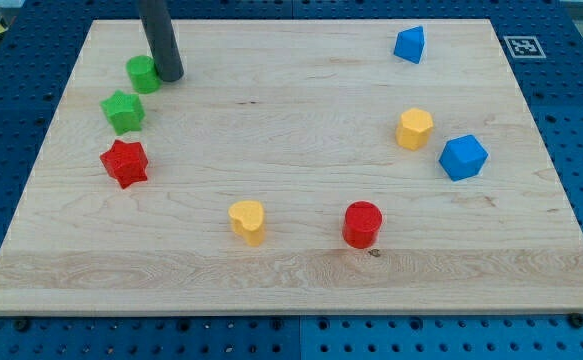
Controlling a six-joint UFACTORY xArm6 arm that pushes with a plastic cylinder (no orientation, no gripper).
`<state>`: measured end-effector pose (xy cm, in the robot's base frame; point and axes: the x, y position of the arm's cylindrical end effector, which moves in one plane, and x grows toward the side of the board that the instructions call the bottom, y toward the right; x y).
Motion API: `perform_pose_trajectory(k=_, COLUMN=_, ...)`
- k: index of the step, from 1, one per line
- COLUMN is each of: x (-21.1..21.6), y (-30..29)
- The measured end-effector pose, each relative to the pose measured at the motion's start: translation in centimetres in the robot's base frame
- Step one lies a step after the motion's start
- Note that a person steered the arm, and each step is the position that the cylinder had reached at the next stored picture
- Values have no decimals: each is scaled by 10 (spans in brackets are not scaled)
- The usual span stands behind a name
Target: Slide the red circle closer to the yellow heart
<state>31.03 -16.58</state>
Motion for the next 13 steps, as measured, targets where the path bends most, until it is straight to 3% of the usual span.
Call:
perform_pose_trajectory(k=2, x=19, y=26)
perform_pose_trajectory(k=5, x=130, y=161)
perform_pose_trajectory(k=7, x=198, y=221)
perform_pose_trajectory(k=9, x=219, y=282)
perform_pose_trajectory(k=13, x=250, y=212)
